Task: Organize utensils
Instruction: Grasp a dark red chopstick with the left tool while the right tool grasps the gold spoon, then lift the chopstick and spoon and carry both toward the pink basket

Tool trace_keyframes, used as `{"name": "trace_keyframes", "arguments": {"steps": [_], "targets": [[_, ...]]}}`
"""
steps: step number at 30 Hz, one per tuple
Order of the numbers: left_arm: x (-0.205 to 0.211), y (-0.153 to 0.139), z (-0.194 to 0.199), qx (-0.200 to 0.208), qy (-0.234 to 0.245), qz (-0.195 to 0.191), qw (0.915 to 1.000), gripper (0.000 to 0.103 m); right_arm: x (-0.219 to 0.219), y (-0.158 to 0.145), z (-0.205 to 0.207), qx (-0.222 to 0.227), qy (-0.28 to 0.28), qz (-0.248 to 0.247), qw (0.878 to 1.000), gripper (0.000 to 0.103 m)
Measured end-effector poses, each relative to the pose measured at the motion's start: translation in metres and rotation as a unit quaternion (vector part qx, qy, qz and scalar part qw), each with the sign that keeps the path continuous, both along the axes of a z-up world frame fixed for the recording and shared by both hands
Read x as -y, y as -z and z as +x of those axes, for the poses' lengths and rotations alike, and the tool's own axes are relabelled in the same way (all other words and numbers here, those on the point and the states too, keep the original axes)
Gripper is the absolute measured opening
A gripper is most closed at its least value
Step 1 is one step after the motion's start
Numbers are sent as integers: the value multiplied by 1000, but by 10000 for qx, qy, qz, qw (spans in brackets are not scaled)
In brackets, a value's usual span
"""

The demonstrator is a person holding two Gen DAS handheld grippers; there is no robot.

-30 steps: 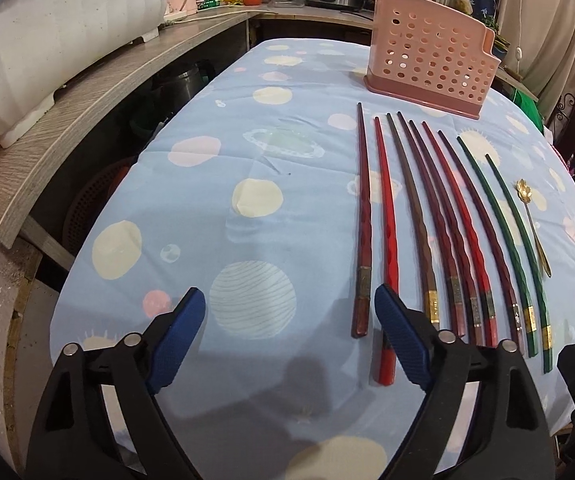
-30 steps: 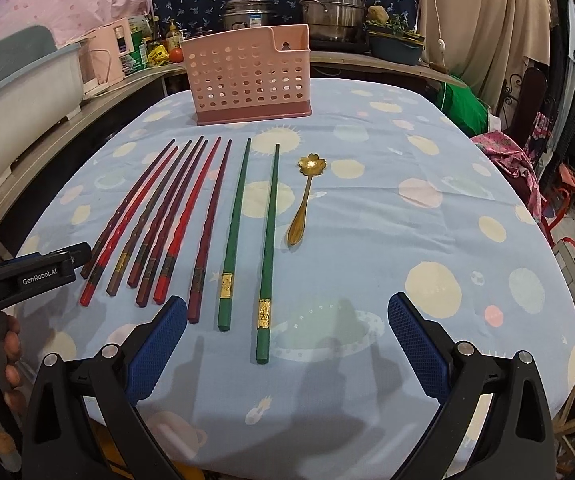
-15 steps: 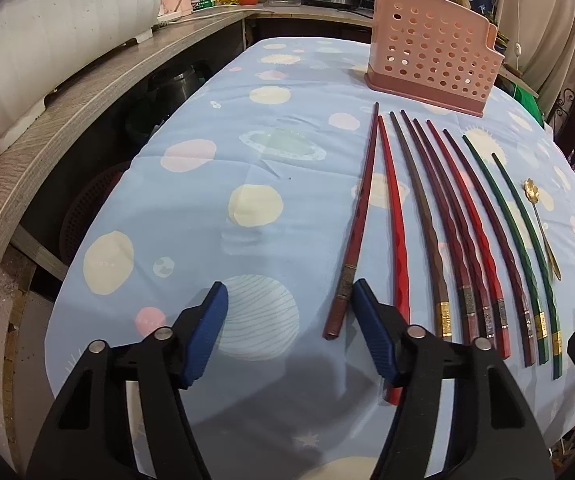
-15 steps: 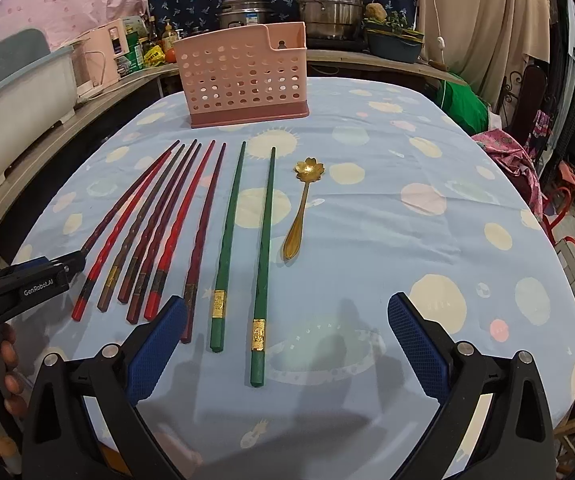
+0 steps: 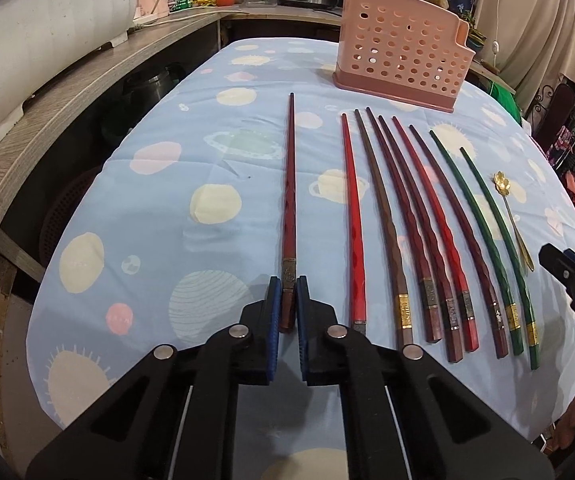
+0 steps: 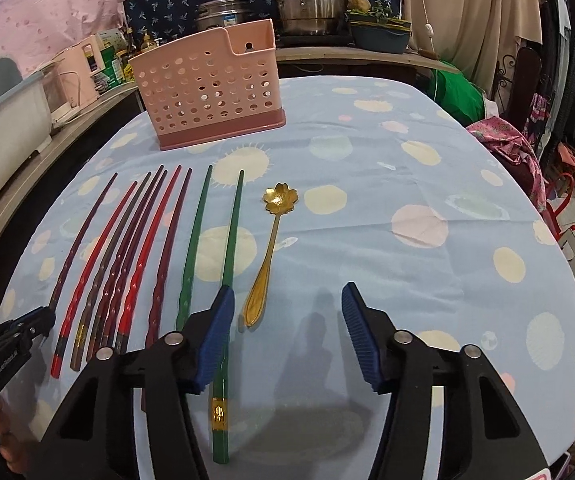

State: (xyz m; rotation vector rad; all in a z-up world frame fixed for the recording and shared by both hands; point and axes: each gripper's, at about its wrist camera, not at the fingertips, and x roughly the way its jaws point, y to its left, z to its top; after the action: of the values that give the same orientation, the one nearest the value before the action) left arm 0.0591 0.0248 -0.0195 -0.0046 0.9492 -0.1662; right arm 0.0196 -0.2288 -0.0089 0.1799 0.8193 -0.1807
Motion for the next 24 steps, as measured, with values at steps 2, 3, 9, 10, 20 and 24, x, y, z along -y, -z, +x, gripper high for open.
{"name": "trace_keyframes", "arguments": {"steps": [2, 3, 9, 10, 20, 24], "targets": [[-1, 0, 1, -16, -7, -25, 10000, 7, 2, 5, 6, -85, -10, 138, 9999, 38], [-1, 0, 1, -21, -12, -39, 10000, 7, 2, 8, 8, -115, -26, 189, 9998, 36], [0, 0, -1, -2, -27, -3, 10000, 7, -4, 15, 12, -143, -117, 78, 9998, 29], [1, 0, -1, 2, -33, 2, 10000, 7, -4, 15, 12, -145, -134, 71, 9998, 24], [-7, -2, 0, -164, -112, -185, 9996, 7, 2, 11, 1, -107, -177, 352, 9992, 2], [-12, -9, -5, -137, -166, -242, 9995, 7, 7, -2, -8, 58, -142, 399, 9991, 2]]}}
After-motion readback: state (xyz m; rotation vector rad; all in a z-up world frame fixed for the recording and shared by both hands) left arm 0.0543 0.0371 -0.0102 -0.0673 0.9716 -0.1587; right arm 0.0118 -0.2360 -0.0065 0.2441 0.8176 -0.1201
